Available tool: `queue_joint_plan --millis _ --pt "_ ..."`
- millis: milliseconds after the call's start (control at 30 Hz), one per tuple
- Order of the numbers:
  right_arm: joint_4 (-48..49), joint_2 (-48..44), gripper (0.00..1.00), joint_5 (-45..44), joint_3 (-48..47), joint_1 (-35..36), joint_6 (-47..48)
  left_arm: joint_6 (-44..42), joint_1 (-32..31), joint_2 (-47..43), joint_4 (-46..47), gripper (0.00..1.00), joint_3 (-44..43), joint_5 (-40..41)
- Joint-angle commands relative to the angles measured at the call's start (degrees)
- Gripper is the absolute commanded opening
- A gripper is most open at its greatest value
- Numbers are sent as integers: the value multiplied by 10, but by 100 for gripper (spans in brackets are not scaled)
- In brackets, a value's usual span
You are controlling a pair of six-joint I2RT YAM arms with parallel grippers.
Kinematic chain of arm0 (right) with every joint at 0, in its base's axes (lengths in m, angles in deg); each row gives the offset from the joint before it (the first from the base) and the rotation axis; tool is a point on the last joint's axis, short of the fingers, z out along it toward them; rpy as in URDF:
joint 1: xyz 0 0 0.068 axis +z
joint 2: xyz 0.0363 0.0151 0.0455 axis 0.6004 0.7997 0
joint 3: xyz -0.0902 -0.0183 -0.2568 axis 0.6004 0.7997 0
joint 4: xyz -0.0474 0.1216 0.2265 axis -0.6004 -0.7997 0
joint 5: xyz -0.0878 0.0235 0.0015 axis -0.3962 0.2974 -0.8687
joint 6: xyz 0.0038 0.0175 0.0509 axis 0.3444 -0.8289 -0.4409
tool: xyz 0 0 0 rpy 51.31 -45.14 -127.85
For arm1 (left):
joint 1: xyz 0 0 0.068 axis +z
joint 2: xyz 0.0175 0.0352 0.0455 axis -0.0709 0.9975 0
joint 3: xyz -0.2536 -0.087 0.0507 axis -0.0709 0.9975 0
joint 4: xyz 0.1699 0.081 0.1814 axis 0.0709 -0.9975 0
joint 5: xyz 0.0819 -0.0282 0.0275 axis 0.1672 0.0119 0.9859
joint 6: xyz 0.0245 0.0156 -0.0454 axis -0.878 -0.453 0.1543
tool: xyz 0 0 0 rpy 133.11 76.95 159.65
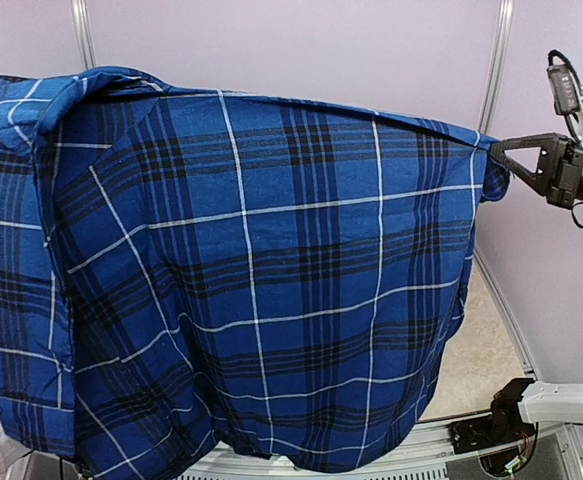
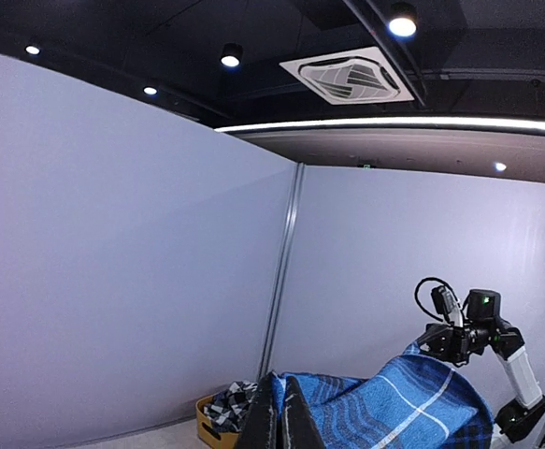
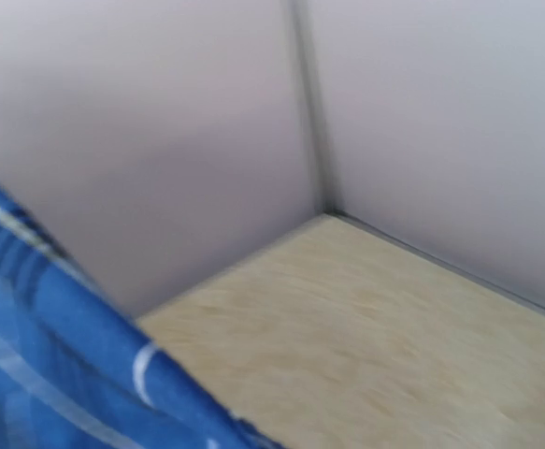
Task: Fold and stack the long sleeve shirts
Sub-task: Flatten out the crumpled shirt at the center of the board.
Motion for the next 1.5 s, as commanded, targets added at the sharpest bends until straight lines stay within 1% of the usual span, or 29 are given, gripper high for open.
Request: queue_joint_plan --millis 0,100,167,267,300,367,400,467,567,633,800,967,1033,1233,1333,1367,1467 --pt "-25 49 0 -197 55 -1 4 -43 5 56 -3 0 117 142" --pt "12 104 0 -289 113 -1 17 -63 5 100 34 0 206 226" --pt "45 158 0 -329 140 -6 28 -70 5 153 77 0 259 273" --pt "100 256 0 -340 157 -20 47 -73 5 229 132 0 301 311" --pt "115 290 0 -341 157 -22 52 -74 5 272 144 0 309 329" --pt "150 353 0 -338 157 -22 65 -77 5 334 162 0 317 351" --pt "163 394 0 -341 151 -23 69 -77 7 379 169 0 319 356" --pt "180 454 0 -346 136 -23 82 -76 8 439 185 0 322 363" --pt "206 527 0 -355 111 -23 97 -71 9 530 202 0 313 362" --pt "220 561 0 -349 95 -22 108 -69 8 571 207 0 304 360" --pt "253 608 0 -363 77 -18 126 -72 9 614 231 0 303 367" --pt "278 642 0 -408 53 -17 127 -73 9 645 256 1 287 352" --pt "288 652 0 -429 43 -16 146 -72 11 655 265 0 274 350" --pt "269 713 0 -487 -30 -18 148 -64 21 710 256 0 192 339" --pt "255 734 0 -492 -65 -18 146 -59 28 748 244 0 151 326" --pt "253 738 1 -493 -74 -18 145 -57 29 756 243 3 141 325" --pt "245 746 12 -499 -94 -18 145 -48 37 783 249 10 120 305"
